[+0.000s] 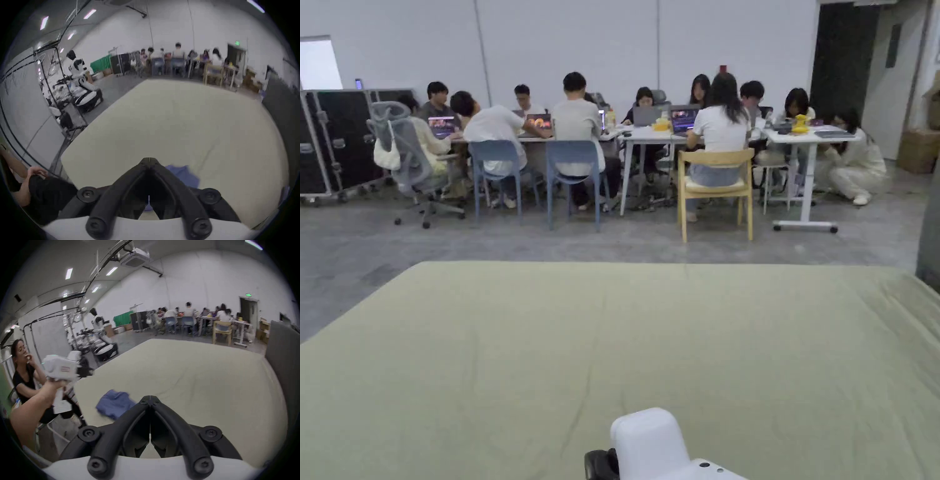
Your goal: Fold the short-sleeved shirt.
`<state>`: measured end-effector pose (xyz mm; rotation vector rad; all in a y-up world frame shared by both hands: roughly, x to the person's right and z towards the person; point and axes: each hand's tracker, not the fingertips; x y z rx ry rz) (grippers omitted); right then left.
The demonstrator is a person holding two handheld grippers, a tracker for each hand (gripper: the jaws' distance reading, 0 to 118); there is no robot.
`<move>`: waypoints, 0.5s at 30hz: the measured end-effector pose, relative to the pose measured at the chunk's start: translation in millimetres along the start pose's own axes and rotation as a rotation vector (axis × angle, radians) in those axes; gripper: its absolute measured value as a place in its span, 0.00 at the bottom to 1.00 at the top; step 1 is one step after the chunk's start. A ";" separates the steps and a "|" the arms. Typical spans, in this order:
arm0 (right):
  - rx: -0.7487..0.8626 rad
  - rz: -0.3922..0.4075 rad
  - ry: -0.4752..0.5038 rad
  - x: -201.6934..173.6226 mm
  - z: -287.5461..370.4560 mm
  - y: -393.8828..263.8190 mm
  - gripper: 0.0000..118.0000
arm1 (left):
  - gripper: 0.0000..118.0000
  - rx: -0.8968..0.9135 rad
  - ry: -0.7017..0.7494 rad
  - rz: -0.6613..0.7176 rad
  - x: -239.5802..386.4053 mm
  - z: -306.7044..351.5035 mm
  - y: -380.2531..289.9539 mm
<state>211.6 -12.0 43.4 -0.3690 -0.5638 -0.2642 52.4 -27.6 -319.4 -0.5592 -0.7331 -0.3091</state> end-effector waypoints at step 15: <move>0.221 -0.066 -0.582 207.2 190.5 29.1 0.02 | 0.00 0.383 -0.179 -0.068 190.6 116.4 32.6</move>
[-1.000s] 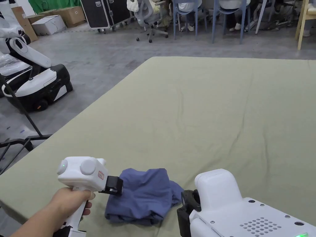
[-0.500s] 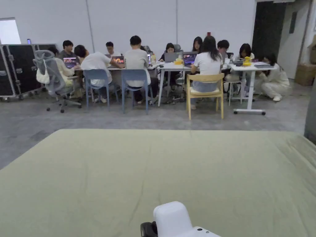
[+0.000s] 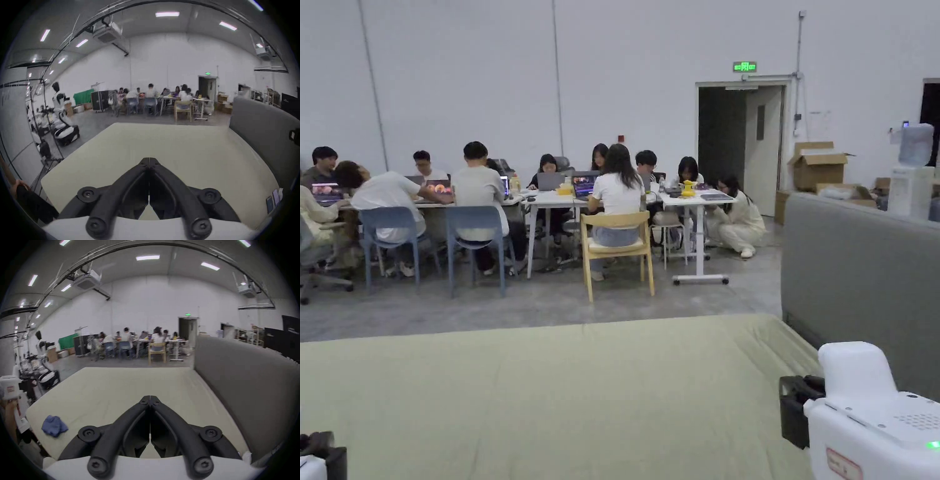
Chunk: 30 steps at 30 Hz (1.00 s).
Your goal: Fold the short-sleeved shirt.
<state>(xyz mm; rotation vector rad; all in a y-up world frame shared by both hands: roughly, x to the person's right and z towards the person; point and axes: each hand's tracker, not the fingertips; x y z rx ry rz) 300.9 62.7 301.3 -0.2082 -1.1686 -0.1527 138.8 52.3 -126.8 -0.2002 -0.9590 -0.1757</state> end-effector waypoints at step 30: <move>0.057 0.024 0.054 -40.8 -5.2 15.1 0.02 | 0.00 0.064 -0.077 -0.011 103.1 39.1 26.4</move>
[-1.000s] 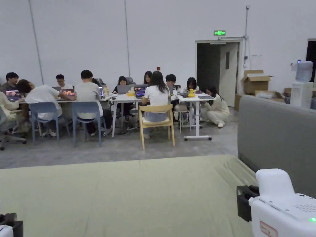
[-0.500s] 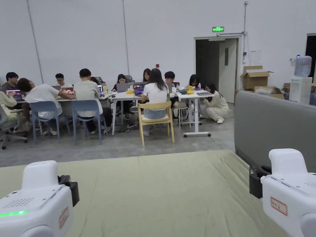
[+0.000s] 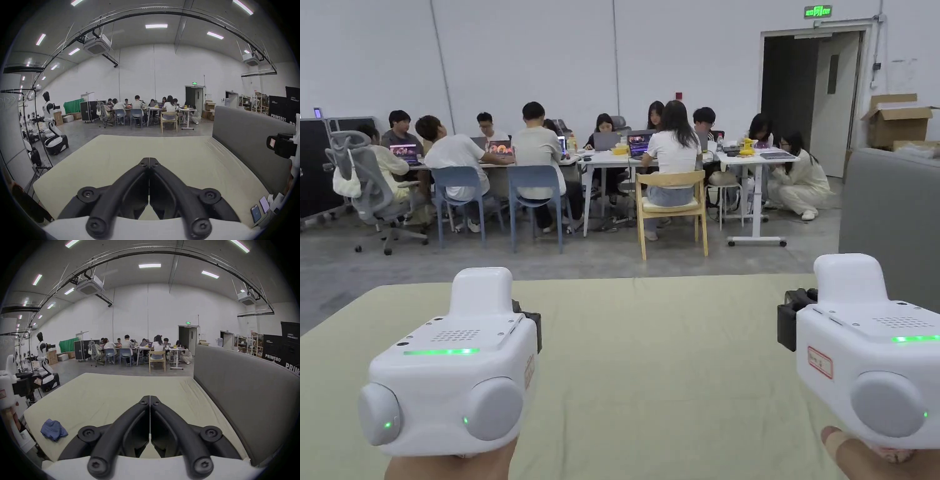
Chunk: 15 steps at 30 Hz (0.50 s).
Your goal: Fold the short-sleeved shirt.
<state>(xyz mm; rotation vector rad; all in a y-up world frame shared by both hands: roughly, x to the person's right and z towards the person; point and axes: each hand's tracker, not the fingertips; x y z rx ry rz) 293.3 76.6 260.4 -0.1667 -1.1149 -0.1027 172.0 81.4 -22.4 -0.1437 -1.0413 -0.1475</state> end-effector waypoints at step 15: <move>0.045 -0.001 -0.049 2.9 2.7 -2.5 0.13 | 0.29 0.066 -0.043 0.014 9.4 6.6 2.7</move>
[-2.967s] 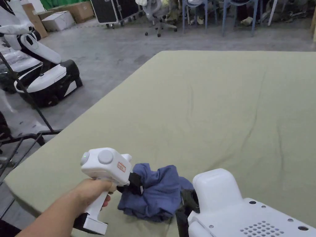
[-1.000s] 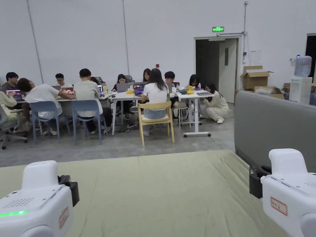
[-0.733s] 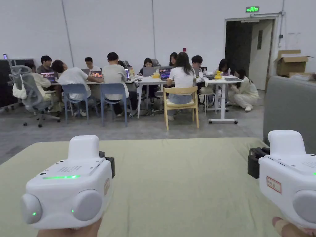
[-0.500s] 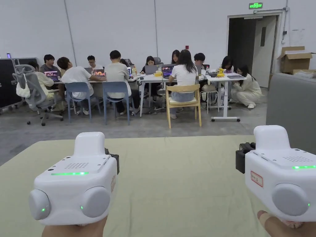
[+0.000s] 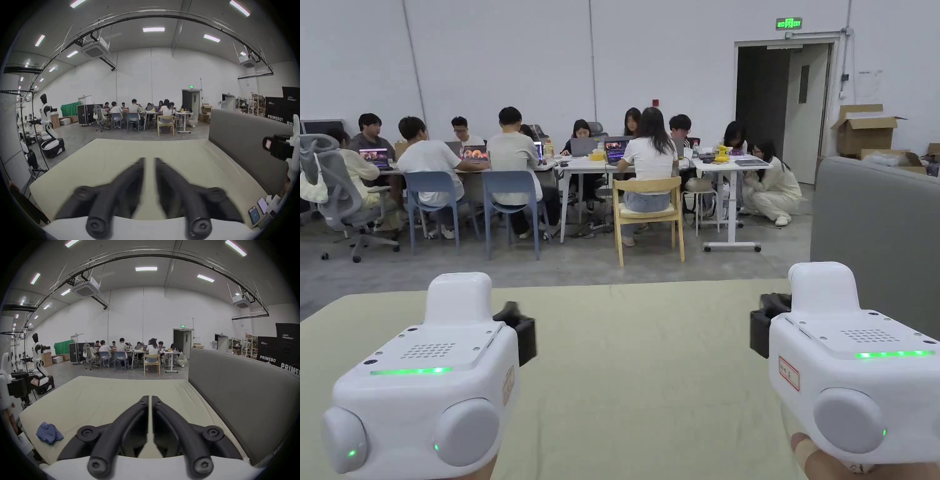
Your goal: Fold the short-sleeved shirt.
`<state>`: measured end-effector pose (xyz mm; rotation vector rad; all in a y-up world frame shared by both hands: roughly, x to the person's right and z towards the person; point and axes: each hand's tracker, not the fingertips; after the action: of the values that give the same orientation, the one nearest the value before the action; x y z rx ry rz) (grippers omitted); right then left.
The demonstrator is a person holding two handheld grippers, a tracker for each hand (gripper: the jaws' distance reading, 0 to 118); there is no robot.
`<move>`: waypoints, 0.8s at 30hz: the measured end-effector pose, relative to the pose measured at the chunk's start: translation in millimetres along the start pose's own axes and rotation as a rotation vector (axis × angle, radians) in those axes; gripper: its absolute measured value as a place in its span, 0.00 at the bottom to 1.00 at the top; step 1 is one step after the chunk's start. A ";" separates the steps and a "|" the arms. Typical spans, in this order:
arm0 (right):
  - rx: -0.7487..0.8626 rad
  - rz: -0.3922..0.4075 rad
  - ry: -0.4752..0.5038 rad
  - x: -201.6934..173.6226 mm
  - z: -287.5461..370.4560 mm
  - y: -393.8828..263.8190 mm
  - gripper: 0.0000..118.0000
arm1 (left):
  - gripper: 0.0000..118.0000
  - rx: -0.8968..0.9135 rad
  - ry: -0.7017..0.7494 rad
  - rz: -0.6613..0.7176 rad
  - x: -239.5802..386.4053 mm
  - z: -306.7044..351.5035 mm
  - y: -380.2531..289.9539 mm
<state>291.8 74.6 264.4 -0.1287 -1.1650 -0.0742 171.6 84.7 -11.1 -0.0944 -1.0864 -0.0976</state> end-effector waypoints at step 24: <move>-0.061 -0.027 0.002 -9.2 0.6 3.6 1.00 | 1.00 0.000 0.021 -0.038 5.8 -0.5 0.9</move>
<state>288.1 78.2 256.0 -0.1670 -1.1629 -0.1335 174.9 85.4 -6.2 -0.0725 -1.0670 -0.1322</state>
